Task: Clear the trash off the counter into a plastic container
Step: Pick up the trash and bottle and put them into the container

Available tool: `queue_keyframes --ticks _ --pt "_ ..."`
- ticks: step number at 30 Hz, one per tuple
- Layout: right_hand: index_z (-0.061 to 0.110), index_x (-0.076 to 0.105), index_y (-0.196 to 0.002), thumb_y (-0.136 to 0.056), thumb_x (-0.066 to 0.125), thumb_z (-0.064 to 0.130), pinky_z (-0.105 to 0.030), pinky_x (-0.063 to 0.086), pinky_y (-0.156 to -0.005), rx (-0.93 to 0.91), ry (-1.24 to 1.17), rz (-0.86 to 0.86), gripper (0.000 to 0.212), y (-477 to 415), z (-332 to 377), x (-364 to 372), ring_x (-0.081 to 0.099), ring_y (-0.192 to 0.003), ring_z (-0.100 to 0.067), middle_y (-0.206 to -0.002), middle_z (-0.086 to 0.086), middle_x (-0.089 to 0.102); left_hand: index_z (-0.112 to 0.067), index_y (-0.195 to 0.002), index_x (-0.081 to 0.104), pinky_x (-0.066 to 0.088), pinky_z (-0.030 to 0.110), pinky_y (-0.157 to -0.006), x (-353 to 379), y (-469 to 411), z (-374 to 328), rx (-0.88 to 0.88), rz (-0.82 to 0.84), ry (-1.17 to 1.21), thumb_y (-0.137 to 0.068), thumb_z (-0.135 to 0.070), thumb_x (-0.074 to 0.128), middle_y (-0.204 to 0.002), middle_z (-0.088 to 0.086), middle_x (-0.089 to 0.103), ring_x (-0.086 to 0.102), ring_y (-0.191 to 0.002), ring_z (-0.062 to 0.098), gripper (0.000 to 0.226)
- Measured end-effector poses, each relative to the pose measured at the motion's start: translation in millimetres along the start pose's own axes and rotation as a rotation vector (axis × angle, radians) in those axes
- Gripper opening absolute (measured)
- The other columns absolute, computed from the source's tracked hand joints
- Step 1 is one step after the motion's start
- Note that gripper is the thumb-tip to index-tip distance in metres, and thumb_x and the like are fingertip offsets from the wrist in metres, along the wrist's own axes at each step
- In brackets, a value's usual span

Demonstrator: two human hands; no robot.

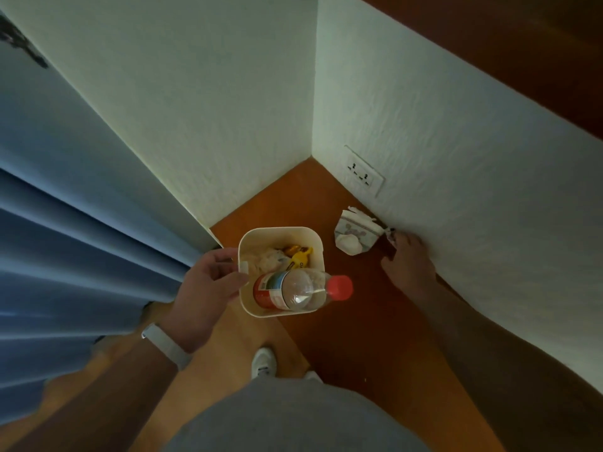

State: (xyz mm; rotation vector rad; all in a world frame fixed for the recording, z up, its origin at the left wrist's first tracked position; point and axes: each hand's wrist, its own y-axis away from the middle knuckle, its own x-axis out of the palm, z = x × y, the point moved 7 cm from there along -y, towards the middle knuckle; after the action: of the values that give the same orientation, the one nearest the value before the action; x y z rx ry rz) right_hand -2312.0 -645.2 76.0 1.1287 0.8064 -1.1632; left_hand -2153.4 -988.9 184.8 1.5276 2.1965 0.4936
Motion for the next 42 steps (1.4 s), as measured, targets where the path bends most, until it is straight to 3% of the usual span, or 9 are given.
queue_keyframes --ticks 4,10,15,20,25,29,32,37,42 --pt "0.012 0.052 -0.132 -0.089 0.063 0.025 -0.044 0.047 -0.095 0.028 -0.019 -0.006 0.047 -5.8 -7.5 10.1 0.049 -0.121 -0.029 -0.129 -0.012 0.053 -0.020 -0.111 0.065 0.063 0.042 -0.079 3.0 0.2 -1.2 -0.006 -0.006 -0.010 -0.091 0.001 0.066 -0.101 0.015 0.076 0.075 -0.093 0.033 0.029" --pt "0.013 0.063 -0.103 -0.091 0.059 0.025 -0.037 0.053 -0.068 0.045 -0.045 -0.035 0.018 0.0 -4.2 4.3 0.061 -0.086 -0.023 -0.095 -0.007 0.061 -0.021 -0.109 0.065 0.062 0.049 -0.085 7.0 3.6 -0.9 0.002 -0.014 -0.024 -0.092 0.000 0.066 -0.104 0.016 0.075 0.074 -0.095 0.035 0.027" --pt "0.019 0.052 -0.078 -0.095 0.053 0.026 -0.030 0.034 -0.052 0.011 -0.147 -0.087 0.018 16.4 10.4 -15.6 0.046 -0.061 -0.010 -0.070 0.003 0.048 -0.020 -0.109 0.066 0.060 0.053 -0.087 12.7 10.1 0.7 0.008 -0.008 -0.010 -0.090 0.003 0.066 -0.103 0.019 0.073 0.073 -0.096 0.039 0.029" --pt "0.017 0.052 -0.077 -0.093 0.056 0.022 -0.027 0.044 -0.057 -0.117 -0.414 -0.029 0.018 45.9 46.1 -51.9 0.056 -0.065 -0.010 -0.074 -0.001 0.057 -0.020 -0.110 0.067 0.061 0.044 -0.079 14.3 16.3 4.6 0.008 0.015 -0.020 -0.089 0.002 0.068 -0.093 0.011 0.073 0.073 -0.091 0.034 0.030" --pt "0.015 0.059 -0.083 -0.091 0.060 0.020 -0.014 0.040 -0.052 -0.227 -0.518 -0.033 0.009 77.9 92.0 -97.9 0.055 -0.066 -0.002 -0.074 0.007 0.057 -0.020 -0.112 0.068 0.059 0.060 -0.089 9.4 22.0 6.6 0.016 0.030 -0.037 -0.088 -0.001 0.070 -0.102 0.018 0.074 0.071 -0.098 0.041 0.031" --pt "0.011 0.062 -0.087 -0.085 0.062 0.024 -0.040 0.056 -0.060 -0.364 -0.509 0.074 0.013 95.5 125.9 -115.8 0.066 -0.075 -0.020 -0.080 -0.006 0.066 -0.017 -0.115 0.066 0.062 0.053 -0.084 6.2 24.7 6.3 0.021 0.045 -0.008 -0.089 -0.002 0.070 -0.100 0.015 0.073 0.073 -0.094 0.036 0.031" --pt "0.008 0.059 -0.087 -0.085 0.061 0.028 -0.050 0.056 -0.064 -0.479 -0.435 0.157 0.020 105.3 145.3 -115.5 0.064 -0.077 -0.031 -0.084 -0.012 0.065 -0.017 -0.115 0.066 0.063 0.049 -0.081 5.4 26.1 7.7 0.020 0.062 0.012 -0.089 -0.001 0.071 -0.099 0.015 0.074 0.074 -0.090 0.033 0.031" --pt "0.008 0.060 -0.083 -0.086 0.064 0.021 -0.036 0.045 -0.057 -0.587 -0.350 0.207 0.014 114.2 176.0 -108.8 0.056 -0.067 -0.021 -0.078 -0.011 0.060 -0.019 -0.116 0.066 0.061 0.057 -0.085 4.6 26.0 10.8 0.011 0.079 0.032 -0.087 -0.006 0.074 -0.101 0.015 0.075 0.075 -0.093 0.034 0.034" --pt "0.028 0.066 -0.102 -0.082 0.065 0.049 -0.024 0.053 -0.075 -0.561 -0.348 0.274 0.029 115.0 186.7 -99.8 0.061 -0.089 0.000 -0.095 0.014 0.065 -0.019 -0.114 0.066 0.059 0.060 -0.088 0.2 23.2 12.2 0.016 0.061 0.055 -0.088 -0.005 0.073 -0.098 0.014 0.074 0.074 -0.095 0.038 0.031"
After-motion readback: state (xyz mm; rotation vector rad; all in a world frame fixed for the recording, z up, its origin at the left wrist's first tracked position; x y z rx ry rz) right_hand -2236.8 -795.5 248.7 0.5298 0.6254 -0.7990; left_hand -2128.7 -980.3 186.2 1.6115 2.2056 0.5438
